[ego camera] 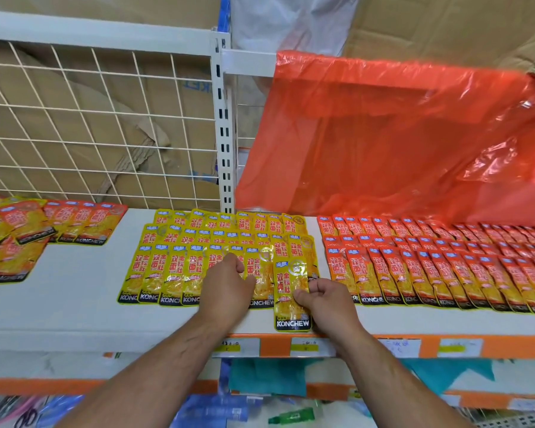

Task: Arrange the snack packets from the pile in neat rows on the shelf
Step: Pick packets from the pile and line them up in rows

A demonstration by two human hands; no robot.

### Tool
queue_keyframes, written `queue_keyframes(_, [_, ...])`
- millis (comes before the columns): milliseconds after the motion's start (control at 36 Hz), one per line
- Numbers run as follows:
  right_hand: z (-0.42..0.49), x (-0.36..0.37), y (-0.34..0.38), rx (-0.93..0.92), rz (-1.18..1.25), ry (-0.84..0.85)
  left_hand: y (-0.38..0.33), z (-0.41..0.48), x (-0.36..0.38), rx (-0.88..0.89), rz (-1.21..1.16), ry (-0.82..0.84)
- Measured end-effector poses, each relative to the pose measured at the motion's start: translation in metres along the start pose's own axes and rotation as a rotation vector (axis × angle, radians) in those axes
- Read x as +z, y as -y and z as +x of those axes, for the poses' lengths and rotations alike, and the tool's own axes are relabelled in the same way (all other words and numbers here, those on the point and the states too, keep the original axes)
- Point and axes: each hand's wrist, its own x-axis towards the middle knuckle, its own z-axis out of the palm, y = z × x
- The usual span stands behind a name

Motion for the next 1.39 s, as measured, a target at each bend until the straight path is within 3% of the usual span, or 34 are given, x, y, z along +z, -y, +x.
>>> queue_keyframes(333, [0.019, 0.007, 0.01, 0.072, 0.046, 0.042, 0.007, -0.018, -0.009, 0.138, 0.033, -0.127])
queue_keyframes(694, [0.028, 0.027, 0.027, -0.008, -0.62, -0.108, 0.013, -0.027, -0.012, 0.133, 0.111, -0.155])
queue_keyframes(1111, [0.026, 0.026, 0.03, -0.108, -0.768, -0.076, 0.016, -0.026, -0.008, 0.214, 0.227, -0.192])
queue_keyframes(1222, [0.02, 0.022, 0.034, -0.229, -0.816, -0.075, 0.013, -0.028, -0.014, 0.284, 0.333, -0.21])
queue_keyframes(1389, [0.012, 0.033, 0.033, -0.621, -0.884, -0.032, 0.017, -0.039, -0.029, 0.247, 0.429, -0.179])
